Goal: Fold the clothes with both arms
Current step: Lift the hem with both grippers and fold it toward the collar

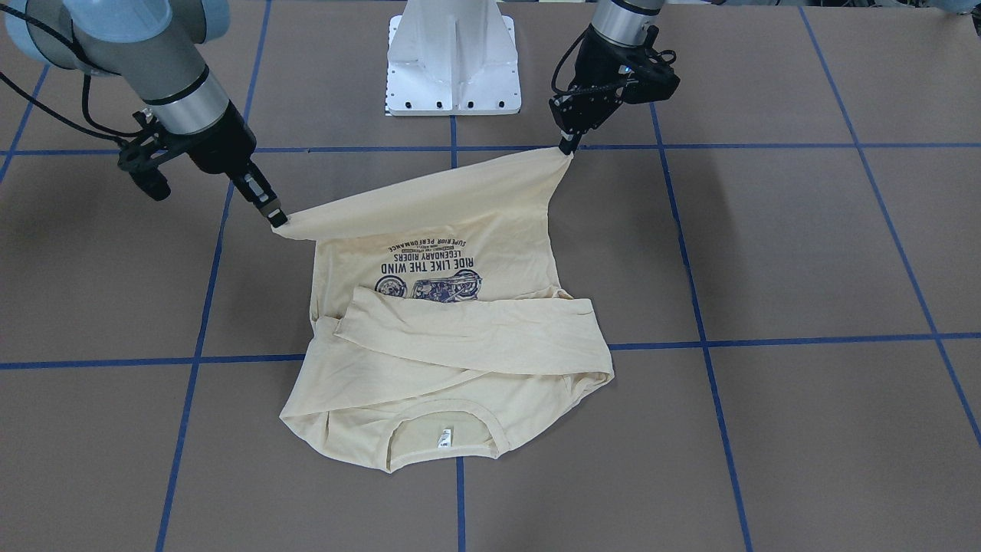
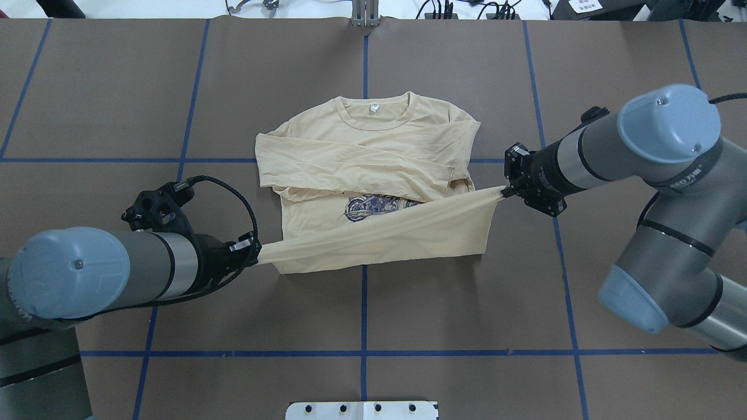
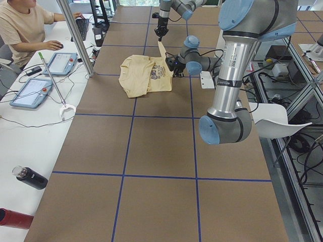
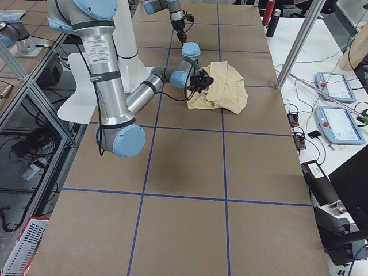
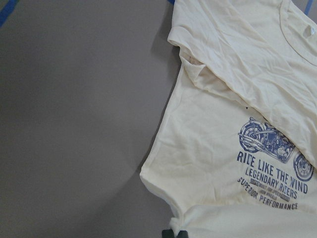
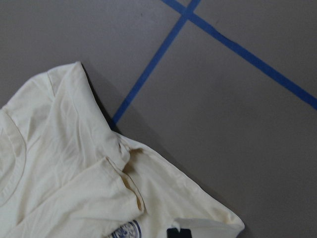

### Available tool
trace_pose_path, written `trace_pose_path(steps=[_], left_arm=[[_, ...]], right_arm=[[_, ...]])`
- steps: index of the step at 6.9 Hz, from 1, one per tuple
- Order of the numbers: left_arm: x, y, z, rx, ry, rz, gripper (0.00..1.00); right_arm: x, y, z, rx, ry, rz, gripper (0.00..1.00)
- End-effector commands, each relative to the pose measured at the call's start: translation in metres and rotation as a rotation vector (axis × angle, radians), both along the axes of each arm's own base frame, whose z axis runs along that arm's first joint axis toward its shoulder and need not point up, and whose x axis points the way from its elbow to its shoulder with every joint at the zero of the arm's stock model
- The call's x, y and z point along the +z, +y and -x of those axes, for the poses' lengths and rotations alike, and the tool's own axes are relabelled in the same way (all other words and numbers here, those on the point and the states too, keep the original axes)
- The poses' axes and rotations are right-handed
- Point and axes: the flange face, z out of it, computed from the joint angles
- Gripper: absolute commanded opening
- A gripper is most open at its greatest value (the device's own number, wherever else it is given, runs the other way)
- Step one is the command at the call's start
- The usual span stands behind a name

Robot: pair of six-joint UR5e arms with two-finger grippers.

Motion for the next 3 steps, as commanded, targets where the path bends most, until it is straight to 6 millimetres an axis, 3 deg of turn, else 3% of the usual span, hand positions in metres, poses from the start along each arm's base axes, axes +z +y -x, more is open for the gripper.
trace_pose_path(steps=[1,2,3], left_arm=[[0.002,-0.043,0.015,-0.051,-0.030,-0.047,0.00],[-0.010,-0.074,0.015,-0.094,-0.027,-0.060,0.00],[-0.007,-0.100,0.014,-0.122,-0.039,-0.045,0.00]], right_arm=[[-0.006,-0.043,-0.003,0.034,0.061,0.006,0.00],[-0.019,-0.062,0.005,0.047,0.077,0.017,0.00],[-0.010,-0.076,0.006,0.052,0.100,0.022,0.00]])
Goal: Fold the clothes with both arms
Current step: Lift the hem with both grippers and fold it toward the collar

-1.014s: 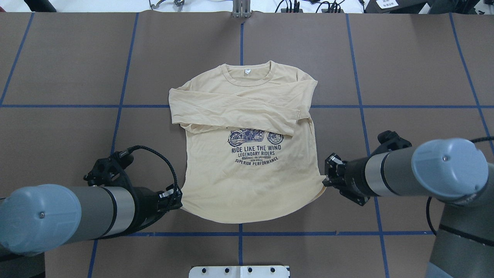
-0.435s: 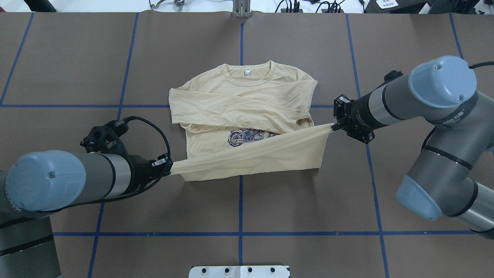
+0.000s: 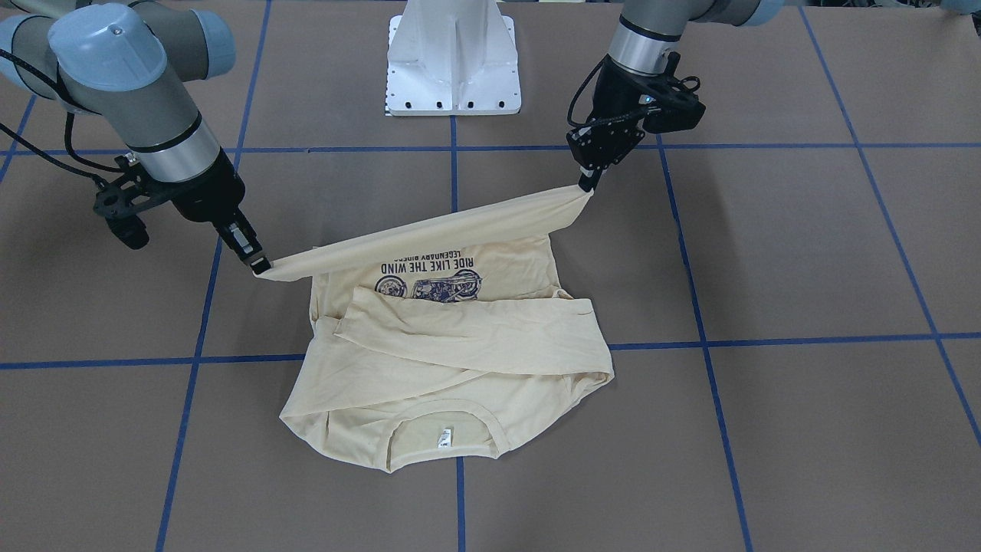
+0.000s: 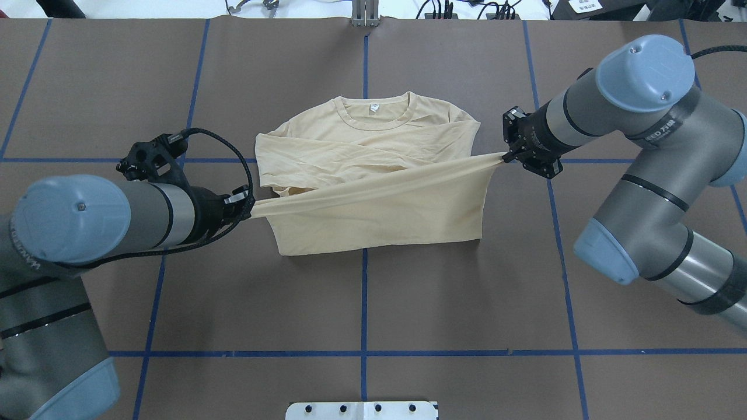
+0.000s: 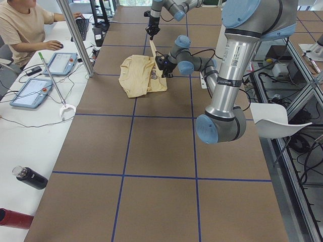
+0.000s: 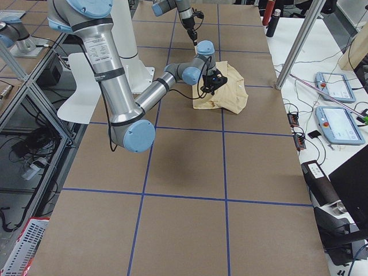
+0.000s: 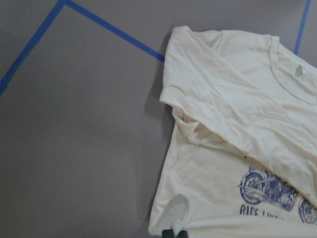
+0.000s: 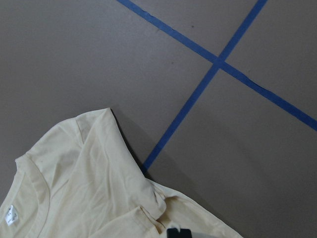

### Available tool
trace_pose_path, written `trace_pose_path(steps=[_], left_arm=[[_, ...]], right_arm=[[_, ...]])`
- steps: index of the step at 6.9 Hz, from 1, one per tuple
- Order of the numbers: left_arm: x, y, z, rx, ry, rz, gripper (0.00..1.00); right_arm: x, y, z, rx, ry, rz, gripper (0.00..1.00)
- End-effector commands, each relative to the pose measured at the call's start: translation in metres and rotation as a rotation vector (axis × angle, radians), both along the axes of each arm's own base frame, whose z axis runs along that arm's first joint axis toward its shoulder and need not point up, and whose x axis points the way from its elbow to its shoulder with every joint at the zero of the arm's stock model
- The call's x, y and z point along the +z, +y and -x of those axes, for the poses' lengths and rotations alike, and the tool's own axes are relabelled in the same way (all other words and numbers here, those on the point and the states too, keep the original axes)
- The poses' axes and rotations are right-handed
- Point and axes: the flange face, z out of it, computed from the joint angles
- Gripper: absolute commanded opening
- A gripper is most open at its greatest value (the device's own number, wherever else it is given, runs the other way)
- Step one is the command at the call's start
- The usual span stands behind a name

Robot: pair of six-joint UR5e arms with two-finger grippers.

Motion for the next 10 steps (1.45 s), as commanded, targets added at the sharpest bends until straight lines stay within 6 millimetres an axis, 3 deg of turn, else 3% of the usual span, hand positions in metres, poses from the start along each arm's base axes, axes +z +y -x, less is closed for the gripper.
trace_pose_path(steps=[1,2,3,5,7,9,10], left_arm=[[0.001,-0.056,0.001,-0.059,-0.024,0.013,0.00],[-0.001,-0.083,-0.002,-0.083,-0.031,0.004,0.00],[0.012,-0.110,-0.002,-0.116,-0.034,0.005,0.00],[0.035,-0.161,-0.026,-0.152,-0.033,0.002,0.00],[0.062,-0.187,-0.041,-0.158,-0.036,-0.021,0.00],[0.071,-0.209,-0.060,-0.165,-0.038,-0.020,0.00],[0.086,-0.214,-0.066,-0.166,-0.027,-0.029,0.00]], right_arm=[[-0.002,-0.042,0.013,0.009,0.050,-0.008,0.00],[0.002,-0.061,0.016,0.020,0.067,0.003,0.00],[0.011,-0.074,0.015,0.019,0.095,-0.008,0.00],[0.002,-0.123,0.040,0.030,0.145,-0.006,0.00],[0.011,-0.163,0.067,0.065,0.218,-0.018,0.00],[0.033,-0.176,0.079,0.066,0.211,-0.035,0.00],[0.035,-0.180,0.087,0.061,0.211,-0.035,0.00]])
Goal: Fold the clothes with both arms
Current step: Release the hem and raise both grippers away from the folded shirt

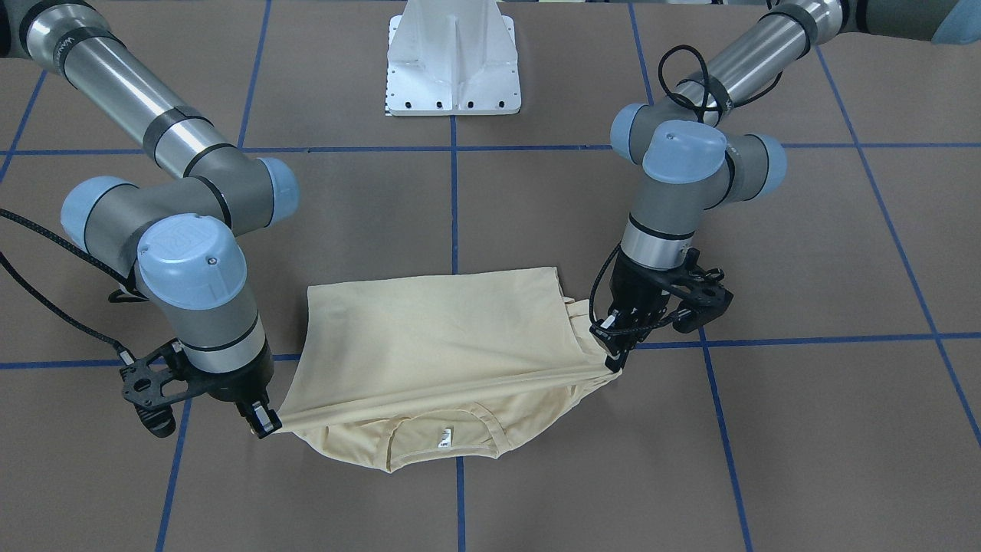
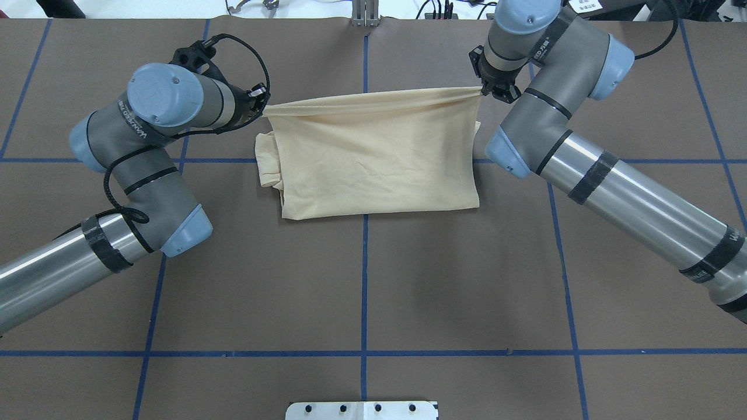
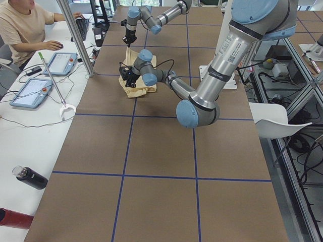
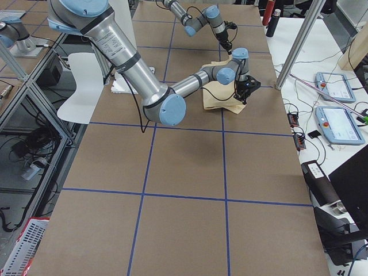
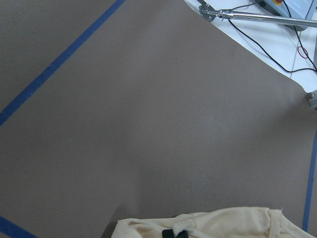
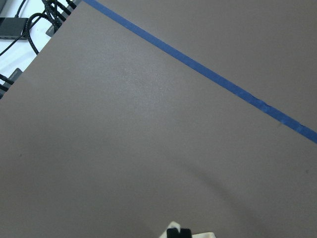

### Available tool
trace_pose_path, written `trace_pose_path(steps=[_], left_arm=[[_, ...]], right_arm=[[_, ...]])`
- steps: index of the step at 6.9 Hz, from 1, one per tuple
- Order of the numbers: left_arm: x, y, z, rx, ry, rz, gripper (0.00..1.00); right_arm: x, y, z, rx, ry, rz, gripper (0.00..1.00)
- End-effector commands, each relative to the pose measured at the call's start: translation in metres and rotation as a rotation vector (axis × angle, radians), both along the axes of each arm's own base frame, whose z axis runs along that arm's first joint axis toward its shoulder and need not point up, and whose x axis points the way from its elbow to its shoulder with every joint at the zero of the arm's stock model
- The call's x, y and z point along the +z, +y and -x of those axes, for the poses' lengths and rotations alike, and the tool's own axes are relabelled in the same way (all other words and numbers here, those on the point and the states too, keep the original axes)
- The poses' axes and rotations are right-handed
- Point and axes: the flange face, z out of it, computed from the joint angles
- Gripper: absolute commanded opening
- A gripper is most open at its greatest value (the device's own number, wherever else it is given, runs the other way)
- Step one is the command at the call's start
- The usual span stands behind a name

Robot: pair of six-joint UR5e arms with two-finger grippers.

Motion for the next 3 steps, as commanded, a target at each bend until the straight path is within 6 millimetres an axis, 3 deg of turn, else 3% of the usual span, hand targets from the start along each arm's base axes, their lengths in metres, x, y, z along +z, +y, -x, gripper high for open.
trace_pose_path(steps=[1,2,3], left_arm=[[0.017,-0.010,-0.009,-0.004,0.013,-0.013,0.00],[0.016,-0.009,-0.010,-0.001,0.016,-0.014,0.00],[0.015,-0.009,-0.011,-0.001,0.017,-0.015,0.04]], right_arm=[[0.008,-0.007,0.023,-0.004,0.013,-0.016,0.08],[0.015,-0.003,0.034,-0.004,0.031,-0.029,0.17],[0.018,-0.002,0.037,-0.004,0.031,-0.034,0.17]])
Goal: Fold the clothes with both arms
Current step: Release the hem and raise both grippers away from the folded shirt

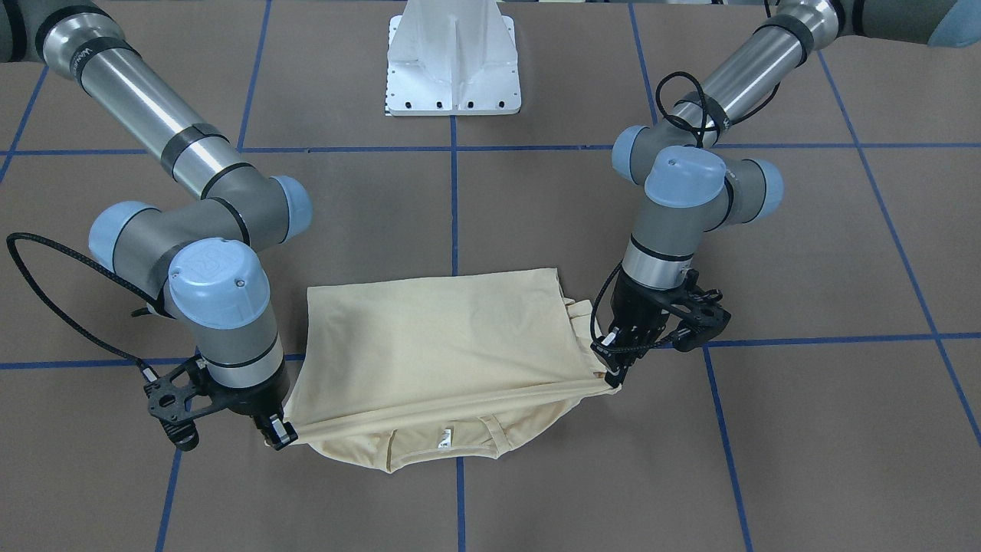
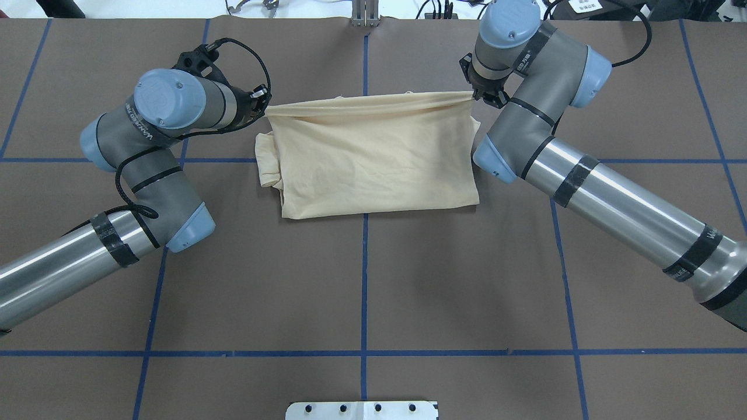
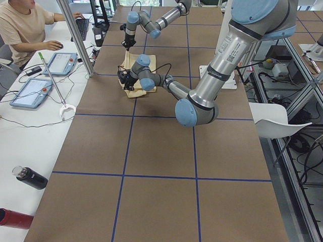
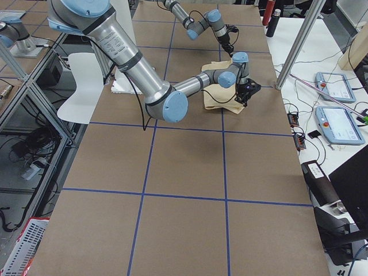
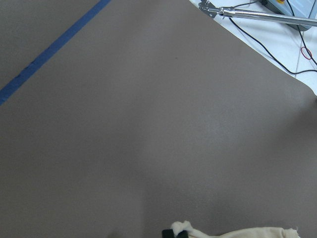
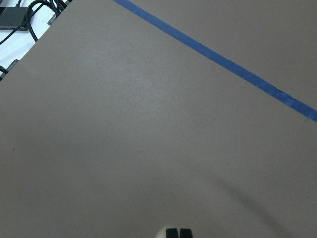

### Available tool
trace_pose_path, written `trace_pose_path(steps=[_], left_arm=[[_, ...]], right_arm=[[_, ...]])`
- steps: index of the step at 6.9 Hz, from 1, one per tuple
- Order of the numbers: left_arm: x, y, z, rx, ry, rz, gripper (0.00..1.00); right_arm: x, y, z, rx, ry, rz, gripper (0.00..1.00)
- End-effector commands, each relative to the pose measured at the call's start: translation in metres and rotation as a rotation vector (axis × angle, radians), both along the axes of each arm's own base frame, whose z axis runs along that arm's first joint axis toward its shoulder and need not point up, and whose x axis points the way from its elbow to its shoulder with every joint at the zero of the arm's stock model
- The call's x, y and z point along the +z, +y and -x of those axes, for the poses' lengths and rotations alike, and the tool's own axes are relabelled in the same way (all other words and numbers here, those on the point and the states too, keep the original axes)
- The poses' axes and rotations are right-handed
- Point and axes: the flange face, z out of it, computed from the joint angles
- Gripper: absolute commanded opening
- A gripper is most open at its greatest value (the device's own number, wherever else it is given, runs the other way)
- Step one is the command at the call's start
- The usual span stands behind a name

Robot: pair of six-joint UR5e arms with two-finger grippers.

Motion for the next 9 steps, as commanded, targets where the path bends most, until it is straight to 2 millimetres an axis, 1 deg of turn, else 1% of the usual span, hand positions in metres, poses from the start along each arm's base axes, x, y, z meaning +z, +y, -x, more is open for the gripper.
trace_pose_path(steps=[1,2,4,5,6,7,8,9], left_arm=[[0.001,-0.004,-0.005,0.001,-0.002,0.002,0.07],[0.006,-0.007,-0.008,0.001,0.011,-0.009,0.10],[0.012,-0.010,-0.010,-0.001,0.006,-0.008,0.17],[0.014,-0.011,-0.009,-0.002,0.002,-0.006,0.25],[0.023,-0.017,-0.004,-0.012,-0.011,0.004,0.36],[0.025,-0.026,0.008,-0.031,-0.016,0.004,0.43],[0.024,-0.031,0.015,-0.042,-0.015,0.003,0.50],[0.019,-0.041,0.031,-0.064,-0.007,-0.005,0.55]], right_arm=[[0.009,0.002,0.011,0.003,0.020,-0.010,0.17],[0.010,0.002,0.011,0.006,0.025,-0.013,0.21],[0.007,0.001,0.012,0.006,0.022,-0.017,0.23],[0.003,0.000,0.011,0.008,0.001,-0.039,0.30],[-0.001,0.000,0.011,0.008,-0.009,-0.048,0.36],[-0.006,0.001,0.011,0.007,-0.020,-0.052,0.43],[-0.020,-0.001,0.013,0.006,-0.033,-0.062,0.53],[-0.035,-0.003,0.015,0.007,-0.055,-0.084,0.58]])
